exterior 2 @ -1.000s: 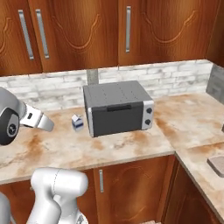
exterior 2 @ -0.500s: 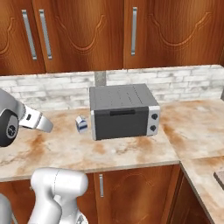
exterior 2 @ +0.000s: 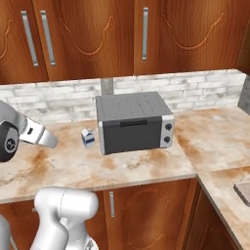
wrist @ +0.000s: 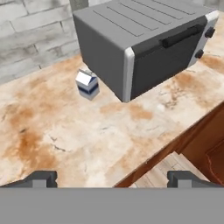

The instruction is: Move the drinks to the dining counter.

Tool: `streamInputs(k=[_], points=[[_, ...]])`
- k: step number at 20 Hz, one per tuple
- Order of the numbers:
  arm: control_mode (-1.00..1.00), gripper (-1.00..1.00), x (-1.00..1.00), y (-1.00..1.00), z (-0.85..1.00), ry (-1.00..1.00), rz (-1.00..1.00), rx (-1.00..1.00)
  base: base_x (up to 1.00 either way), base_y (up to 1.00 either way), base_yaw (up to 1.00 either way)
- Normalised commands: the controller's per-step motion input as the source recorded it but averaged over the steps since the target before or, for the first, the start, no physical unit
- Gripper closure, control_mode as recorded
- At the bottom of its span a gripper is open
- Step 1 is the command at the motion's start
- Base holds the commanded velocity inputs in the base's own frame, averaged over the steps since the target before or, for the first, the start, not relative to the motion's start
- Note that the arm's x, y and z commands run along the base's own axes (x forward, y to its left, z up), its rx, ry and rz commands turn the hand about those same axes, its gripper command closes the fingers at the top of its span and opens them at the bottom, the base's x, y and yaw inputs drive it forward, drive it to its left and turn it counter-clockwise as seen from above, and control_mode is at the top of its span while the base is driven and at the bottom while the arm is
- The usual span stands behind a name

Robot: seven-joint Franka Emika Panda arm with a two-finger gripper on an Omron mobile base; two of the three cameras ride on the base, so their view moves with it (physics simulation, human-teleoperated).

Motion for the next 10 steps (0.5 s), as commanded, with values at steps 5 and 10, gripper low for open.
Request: streamInputs(k=[5, 10], points=[[-1.0, -1.0, 0.47, 0.16, -0.18, -0.04, -0.32, 0.0, 0.0, 0.0, 0.0], [-1.0, -1.0, 0.39, 0.11, -0.08, -0.06, -0.2, 0.0, 0.0, 0.0, 0.0]])
